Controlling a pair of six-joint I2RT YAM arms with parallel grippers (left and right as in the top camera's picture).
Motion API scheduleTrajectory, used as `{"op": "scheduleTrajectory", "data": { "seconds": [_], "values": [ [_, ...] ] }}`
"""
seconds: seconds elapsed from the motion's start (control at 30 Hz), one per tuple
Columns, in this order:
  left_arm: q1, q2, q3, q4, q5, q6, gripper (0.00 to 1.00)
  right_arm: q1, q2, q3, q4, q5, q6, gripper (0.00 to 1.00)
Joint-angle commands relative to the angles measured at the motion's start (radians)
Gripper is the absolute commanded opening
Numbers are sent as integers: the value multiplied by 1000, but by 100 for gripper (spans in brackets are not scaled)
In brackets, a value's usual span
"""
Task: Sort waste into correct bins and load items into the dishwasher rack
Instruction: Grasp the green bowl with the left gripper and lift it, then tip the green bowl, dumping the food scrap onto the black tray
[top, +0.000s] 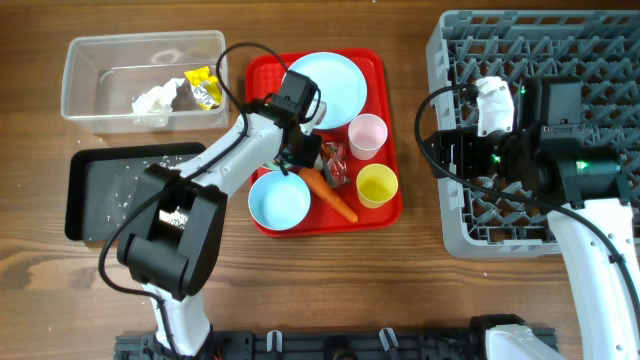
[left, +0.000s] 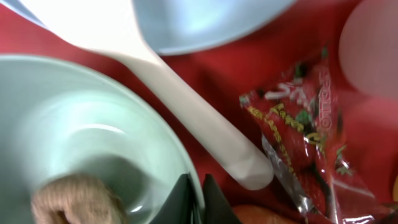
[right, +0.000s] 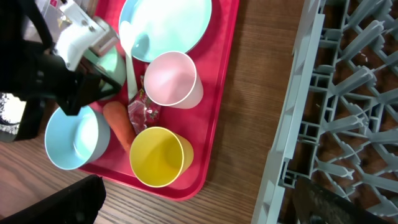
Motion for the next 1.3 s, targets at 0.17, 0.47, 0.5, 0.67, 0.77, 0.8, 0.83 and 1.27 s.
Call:
{"op": "scheduleTrajectory", "data": {
  "seconds": [0.17,0.47,0.5,0.67,0.77,0.8,0.83,1.27],
  "values": [
    [75,-225,61,-141,19,-225,4,4,10,14,0,7,-14,100],
    [426,-377,11,-430,240,-167,4,4,10,14,7,7,-26,100],
    [455,-377,-8,-430,287,-142,4,4,10,14,7,7,-27,100],
    [710,-377,-146,-409,653,87,4,4,10,14,8,7,-26,100],
    [832,-375,-180,-406,829,177,4,4,10,14,18,7,-26,100],
    [857,-375,-188,-407,863,194,4,4,10,14,20,7,-25,100],
    [882,-375,-198,-407,896,210,4,4,10,14,21,7,-26,100],
    [1161,-151,-299,-379,1399,397,4,4,10,14,0,7,-26,100]
  ]
}}
